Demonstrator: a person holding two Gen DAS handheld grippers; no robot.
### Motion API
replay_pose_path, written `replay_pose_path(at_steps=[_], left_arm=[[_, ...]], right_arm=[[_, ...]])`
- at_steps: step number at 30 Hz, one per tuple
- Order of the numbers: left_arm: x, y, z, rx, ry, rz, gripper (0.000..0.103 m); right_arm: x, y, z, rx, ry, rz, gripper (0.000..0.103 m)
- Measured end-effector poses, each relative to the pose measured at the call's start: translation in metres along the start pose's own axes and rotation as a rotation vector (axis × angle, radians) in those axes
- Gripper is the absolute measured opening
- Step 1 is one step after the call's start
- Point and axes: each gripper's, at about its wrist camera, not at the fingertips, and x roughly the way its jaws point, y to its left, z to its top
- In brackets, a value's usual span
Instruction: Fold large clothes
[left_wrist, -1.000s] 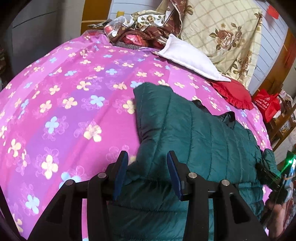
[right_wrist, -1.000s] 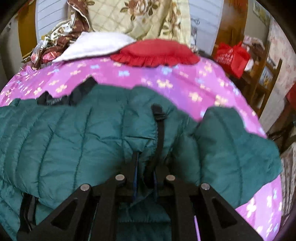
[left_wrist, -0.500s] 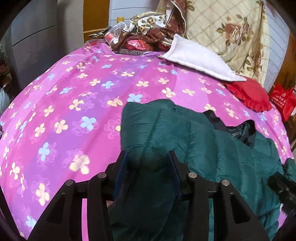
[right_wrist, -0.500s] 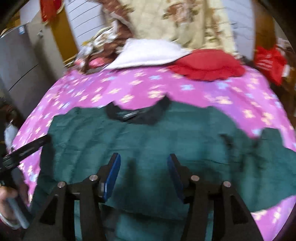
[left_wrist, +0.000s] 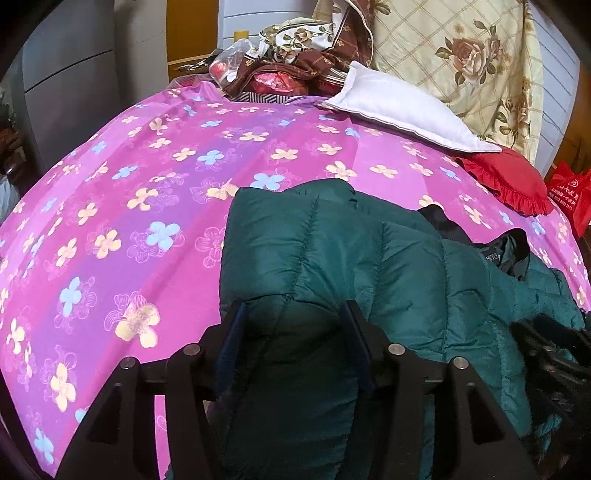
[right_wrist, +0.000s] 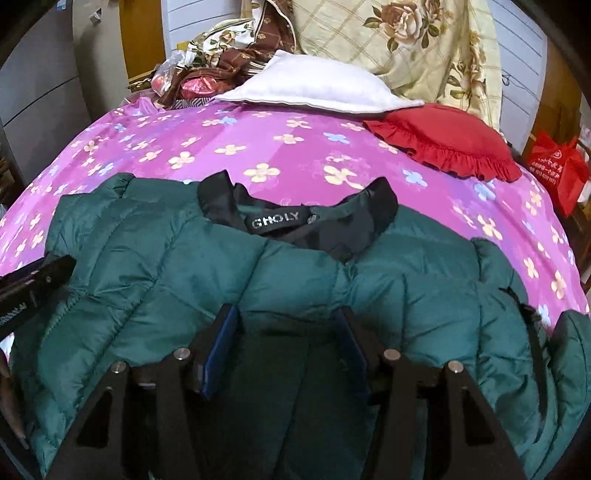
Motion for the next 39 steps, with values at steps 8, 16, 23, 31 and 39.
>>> replay_pose_path(at_steps=[8, 16, 23, 31, 39], left_arm=[[0.000, 0.000, -0.001, -0.004, -0.008, -0.003, 0.039], [0.005, -0.003, -0.006, -0.003, -0.024, 0.015, 0.052], [0.000, 0.005, -0.006, -0.048, -0.008, 0.002, 0.058], [-0.049, -0.005, -0.012, -0.030, -0.098, -0.052, 0.058], [-0.043, -0.042, -0.021, 0.060, -0.040, -0.103, 0.058]], right_arm=[[-0.061, -0.053, -0.024, 0.118, -0.061, 0.031, 0.058], [-0.026, -0.098, -0.044, 0.163, 0.022, -0.031, 0.058], [-0.025, -0.091, -0.036, 0.116, 0.038, -0.081, 0.058], [-0.078, -0.089, -0.049, 0.139, -0.029, -0.014, 0.059], [-0.049, -0.090, -0.061, 0.169, 0.045, -0.023, 0.060]])
